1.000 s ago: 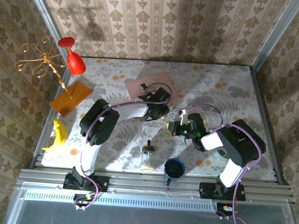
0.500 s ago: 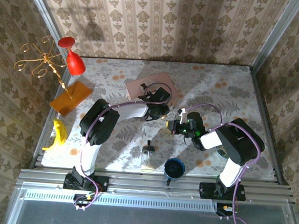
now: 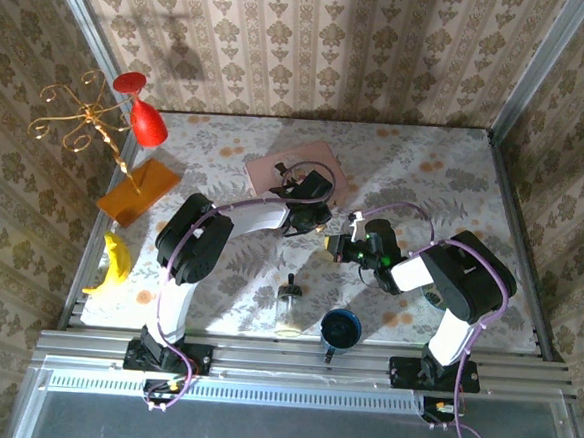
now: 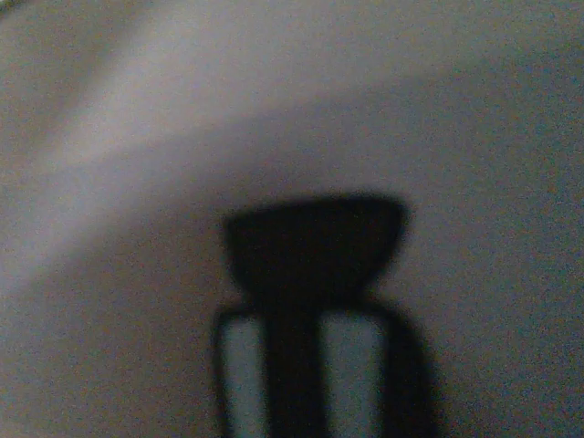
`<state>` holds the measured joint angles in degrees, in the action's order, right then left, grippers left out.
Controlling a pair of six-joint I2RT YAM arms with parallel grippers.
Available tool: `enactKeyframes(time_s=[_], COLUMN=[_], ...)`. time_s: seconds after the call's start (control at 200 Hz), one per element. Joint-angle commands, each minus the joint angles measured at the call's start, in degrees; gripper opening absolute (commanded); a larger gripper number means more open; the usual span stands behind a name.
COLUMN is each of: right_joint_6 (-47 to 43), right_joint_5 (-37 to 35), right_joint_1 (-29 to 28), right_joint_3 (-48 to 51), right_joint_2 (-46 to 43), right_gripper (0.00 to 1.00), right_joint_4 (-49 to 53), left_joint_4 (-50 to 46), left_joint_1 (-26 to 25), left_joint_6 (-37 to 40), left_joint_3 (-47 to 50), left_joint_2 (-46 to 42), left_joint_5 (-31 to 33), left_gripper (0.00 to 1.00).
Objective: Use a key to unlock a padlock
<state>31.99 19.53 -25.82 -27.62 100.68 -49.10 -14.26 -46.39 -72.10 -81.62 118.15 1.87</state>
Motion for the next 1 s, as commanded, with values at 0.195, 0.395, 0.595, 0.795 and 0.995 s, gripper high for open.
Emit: enactKeyframes(time_s=[0.195, 0.395, 0.595, 0.795, 0.995], right_joint_6=[0.7, 0.5, 0.3, 0.3, 0.9], right_joint_5=[-2.7, -2.5, -2.5, -2.9, -3.1], right_joint_1=[-0.4, -0.4, -0.4, -0.5, -0.5], right_joint_3=[-0.1, 0.6, 1.4, 1.4, 0.4], right_joint_2=[0.5, 0.6, 0.7, 0.8, 2.2], right_gripper=[0.00, 0.00, 0.00, 0.00, 0.00], right_joint_4=[-5.9, -6.3, -6.6, -6.2, -5.9], left_joint_4=[2.9, 3.2, 3.5, 3.8, 3.9], left_joint_1=[-0.2, -0.1, 0.1, 0.2, 0.2], left_joint_6=[-2.9, -3.5, -4.0, -4.2, -4.2], left_joint_3=[0.4, 0.5, 0.6, 0.8, 0.8], left_joint_2=[-0.6, -0.8, -1.2, -1.3, -1.2], left_joint_5=[-2.9, -2.9, -2.7, -2.8, -3.3], left_gripper=[0.05, 0.04, 0.04, 0.04, 0.04])
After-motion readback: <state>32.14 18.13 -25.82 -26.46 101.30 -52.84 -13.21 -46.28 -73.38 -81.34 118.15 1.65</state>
